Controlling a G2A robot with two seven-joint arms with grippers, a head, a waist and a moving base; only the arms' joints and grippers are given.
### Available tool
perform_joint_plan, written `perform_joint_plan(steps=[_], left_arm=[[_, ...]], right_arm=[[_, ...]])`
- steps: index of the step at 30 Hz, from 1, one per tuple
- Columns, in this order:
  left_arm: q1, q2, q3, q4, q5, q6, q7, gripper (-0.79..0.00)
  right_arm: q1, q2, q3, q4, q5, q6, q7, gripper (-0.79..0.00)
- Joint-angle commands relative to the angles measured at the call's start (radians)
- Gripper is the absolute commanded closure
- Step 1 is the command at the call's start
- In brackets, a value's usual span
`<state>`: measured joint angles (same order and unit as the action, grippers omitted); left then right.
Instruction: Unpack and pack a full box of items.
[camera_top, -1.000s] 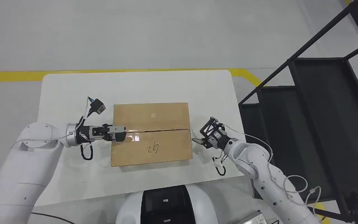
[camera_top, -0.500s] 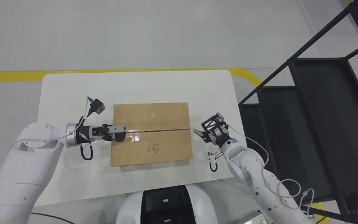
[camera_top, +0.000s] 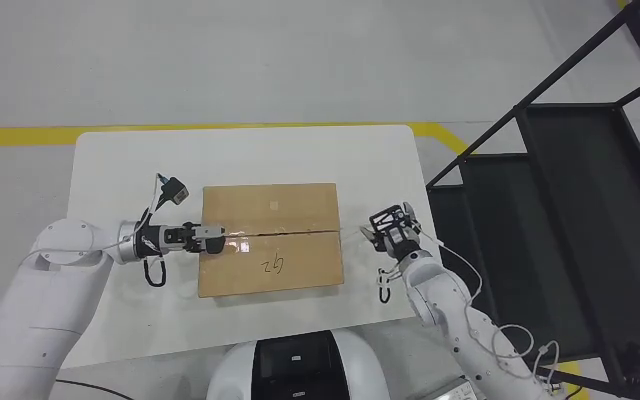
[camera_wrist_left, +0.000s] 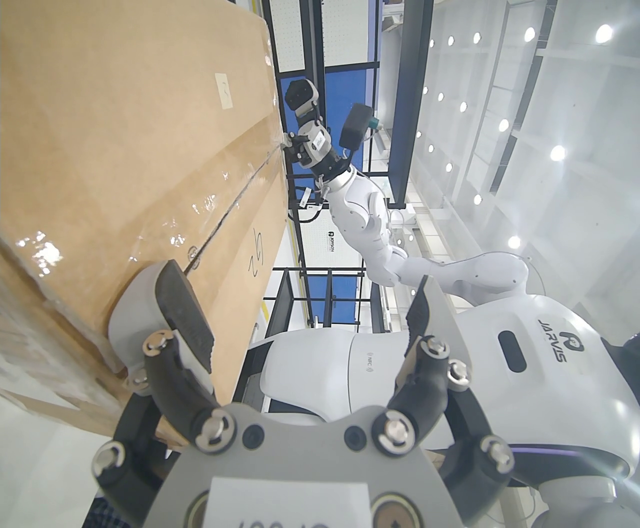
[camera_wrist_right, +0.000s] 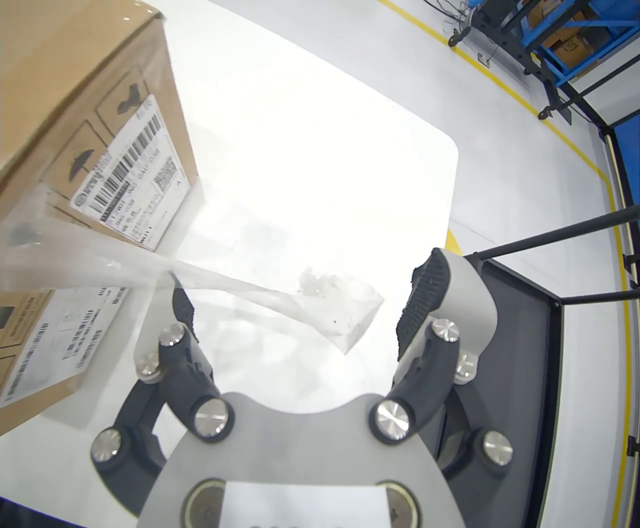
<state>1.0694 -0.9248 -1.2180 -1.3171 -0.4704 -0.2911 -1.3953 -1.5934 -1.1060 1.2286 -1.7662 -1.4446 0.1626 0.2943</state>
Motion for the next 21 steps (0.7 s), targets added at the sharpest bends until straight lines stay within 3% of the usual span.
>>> perform_joint_plan(steps=[1,9,15,21], left_arm=[[0.001,0.001,-0.001,0.000,0.002,0.000,0.001,-0.785],[0.005,0.003,-0.003,-0.004,0.002,0.001,-0.001,-0.785],[0.004,0.003,-0.001,-0.003,-0.001,0.003,-0.001,-0.785],[-0.001,0.002,0.007,0.000,-0.003,0.002,-0.003,-0.785]], right_arm=[[0.004,-0.004,0.007,0.019,0.012,0.023,-0.004,-0.785],[0.010,-0.016,0.038,0.078,0.080,0.071,-0.038,-0.785],[-0.015,-0.011,0.037,0.053,0.077,-0.088,-0.058,-0.785],[-0.041,-0.014,0.044,0.013,0.129,-0.128,-0.101,-0.785]])
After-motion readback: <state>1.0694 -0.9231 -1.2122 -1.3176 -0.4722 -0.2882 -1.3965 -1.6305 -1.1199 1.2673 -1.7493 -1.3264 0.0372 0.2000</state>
